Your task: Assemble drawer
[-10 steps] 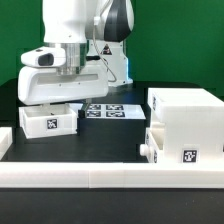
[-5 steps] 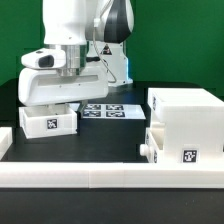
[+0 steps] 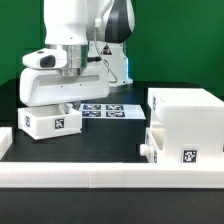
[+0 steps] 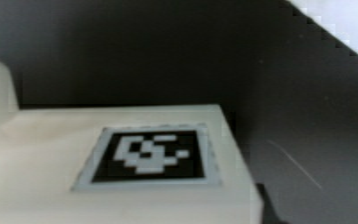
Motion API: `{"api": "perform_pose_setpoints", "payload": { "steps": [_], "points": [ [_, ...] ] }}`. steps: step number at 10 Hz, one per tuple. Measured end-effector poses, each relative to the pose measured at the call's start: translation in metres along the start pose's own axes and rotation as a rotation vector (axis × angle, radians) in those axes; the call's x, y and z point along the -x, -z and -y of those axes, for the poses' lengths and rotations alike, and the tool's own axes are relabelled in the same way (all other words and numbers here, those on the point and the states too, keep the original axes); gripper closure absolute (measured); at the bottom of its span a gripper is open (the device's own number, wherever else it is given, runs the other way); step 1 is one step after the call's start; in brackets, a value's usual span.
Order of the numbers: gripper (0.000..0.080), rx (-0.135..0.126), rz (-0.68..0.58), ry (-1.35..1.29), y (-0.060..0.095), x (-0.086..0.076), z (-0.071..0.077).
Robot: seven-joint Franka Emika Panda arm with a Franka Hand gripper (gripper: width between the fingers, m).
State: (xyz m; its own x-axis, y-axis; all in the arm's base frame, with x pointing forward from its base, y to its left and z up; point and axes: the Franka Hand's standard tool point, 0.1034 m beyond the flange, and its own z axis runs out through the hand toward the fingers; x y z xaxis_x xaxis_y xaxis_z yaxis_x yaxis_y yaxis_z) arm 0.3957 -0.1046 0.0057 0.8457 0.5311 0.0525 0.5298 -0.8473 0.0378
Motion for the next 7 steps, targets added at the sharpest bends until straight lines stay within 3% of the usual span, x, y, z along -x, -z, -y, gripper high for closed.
{"api": "perform_pose_setpoints", "payload": {
  "steps": [2, 3, 5, 7],
  "points": [
    [0.0759, 0.001, -0.004, 0.005, 0.002, -0.006, 0.003],
    [0.0759, 0.008, -0.015, 0.013, 0.008, -0.016, 0.007],
    [0.0759, 0.002, -0.019, 0.055, 0.029, -0.051, 0.025],
    [0.0758, -0.029, 0.014, 0.119, 0.045, -0.086, 0.026]
  ]
}}
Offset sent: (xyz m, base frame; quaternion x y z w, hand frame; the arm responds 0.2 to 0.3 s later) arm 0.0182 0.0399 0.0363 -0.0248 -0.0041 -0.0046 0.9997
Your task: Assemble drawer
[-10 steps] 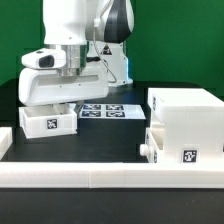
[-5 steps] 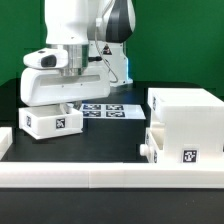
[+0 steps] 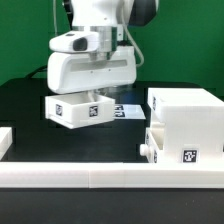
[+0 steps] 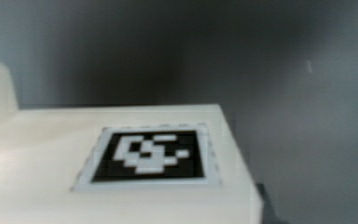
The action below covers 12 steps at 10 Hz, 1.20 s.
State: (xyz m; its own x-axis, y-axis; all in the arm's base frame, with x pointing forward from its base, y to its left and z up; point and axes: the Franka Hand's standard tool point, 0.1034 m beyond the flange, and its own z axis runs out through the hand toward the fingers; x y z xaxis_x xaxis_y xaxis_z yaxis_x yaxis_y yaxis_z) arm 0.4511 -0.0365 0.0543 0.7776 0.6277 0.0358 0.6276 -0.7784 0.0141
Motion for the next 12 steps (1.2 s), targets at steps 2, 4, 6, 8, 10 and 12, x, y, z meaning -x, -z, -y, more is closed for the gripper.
{"api": "perform_pose_setpoints", "payload": {
  "steps": [2, 4, 6, 8, 10, 12],
  "points": [
    [0.0758, -0.031, 0.051, 0.137, 0.01, -0.029, -0.016],
    [0.0758, -0.038, 0.063, 0.188, 0.008, -0.033, -0.019],
    [0.0758, -0.041, 0.064, 0.252, 0.007, -0.032, -0.019],
    [0.0758, -0.046, 0.063, 0.355, 0.006, -0.031, -0.019],
    [0.0758, -0.045, 0.074, 0.561, 0.008, -0.041, -0.028],
    [0.0758, -0.045, 0.091, 0.754, 0.01, -0.05, -0.037]
  ]
}}
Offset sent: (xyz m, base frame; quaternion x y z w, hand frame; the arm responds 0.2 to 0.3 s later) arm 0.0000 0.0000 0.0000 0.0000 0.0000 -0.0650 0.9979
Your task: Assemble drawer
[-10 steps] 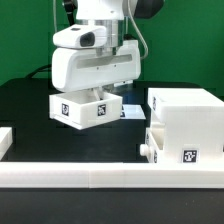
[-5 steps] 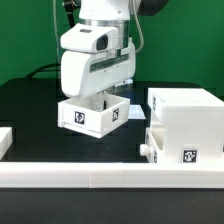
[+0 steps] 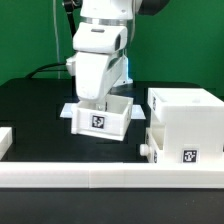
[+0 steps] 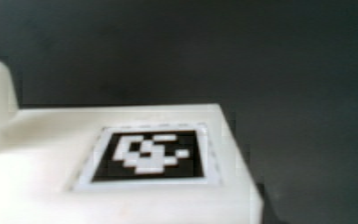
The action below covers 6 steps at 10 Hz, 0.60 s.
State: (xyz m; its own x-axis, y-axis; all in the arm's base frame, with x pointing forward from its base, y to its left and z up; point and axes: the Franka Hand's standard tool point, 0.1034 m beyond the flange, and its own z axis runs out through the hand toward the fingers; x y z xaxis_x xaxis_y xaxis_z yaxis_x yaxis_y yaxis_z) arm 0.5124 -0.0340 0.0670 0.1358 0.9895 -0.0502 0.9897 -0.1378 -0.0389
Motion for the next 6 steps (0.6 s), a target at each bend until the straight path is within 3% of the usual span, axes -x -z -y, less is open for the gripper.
{"api": "perform_pose_setpoints", "payload": {
  "steps": [4, 6],
  "points": [
    [0.0758, -0.001, 0.007, 0.118, -0.0012, 0.0018, -0.0009],
    [0.0758, 0.008, 0.005, 0.113, -0.001, -0.0025, -0.0097]
  ]
}}
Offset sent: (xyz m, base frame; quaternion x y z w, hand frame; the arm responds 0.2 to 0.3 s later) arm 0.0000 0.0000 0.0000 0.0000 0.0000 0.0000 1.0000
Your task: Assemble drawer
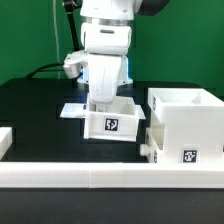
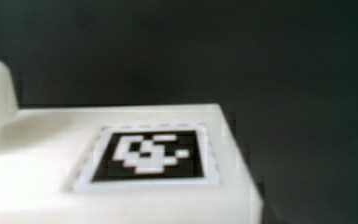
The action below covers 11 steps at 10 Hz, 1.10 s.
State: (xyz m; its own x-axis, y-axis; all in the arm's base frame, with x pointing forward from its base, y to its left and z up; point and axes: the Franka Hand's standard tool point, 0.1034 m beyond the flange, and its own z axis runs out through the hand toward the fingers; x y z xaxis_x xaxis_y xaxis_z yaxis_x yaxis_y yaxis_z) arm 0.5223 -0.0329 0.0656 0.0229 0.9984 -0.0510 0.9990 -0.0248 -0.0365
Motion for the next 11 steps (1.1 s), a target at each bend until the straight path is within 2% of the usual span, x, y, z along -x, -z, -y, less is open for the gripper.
{"api": "perform_pose_setpoints", "payload": {
  "steps": [1, 3, 4, 7, 11],
  "points": [
    [0.0758, 0.015, -0.002, -0.001, 0.002, -0.006, -0.007],
    [0.0758, 0.038, -0.007, -0.01, 0.003, -0.01, -0.012],
    [0.0758, 0.068, -0.014, -0.011, 0.002, -0.011, -0.013],
    [0.0758, 0.059, -0.013, -0.011, 0.0, -0.011, -0.011],
    [0.0758, 0.067, -0.015, -0.01, -0.001, -0.014, -0.019]
  ]
}}
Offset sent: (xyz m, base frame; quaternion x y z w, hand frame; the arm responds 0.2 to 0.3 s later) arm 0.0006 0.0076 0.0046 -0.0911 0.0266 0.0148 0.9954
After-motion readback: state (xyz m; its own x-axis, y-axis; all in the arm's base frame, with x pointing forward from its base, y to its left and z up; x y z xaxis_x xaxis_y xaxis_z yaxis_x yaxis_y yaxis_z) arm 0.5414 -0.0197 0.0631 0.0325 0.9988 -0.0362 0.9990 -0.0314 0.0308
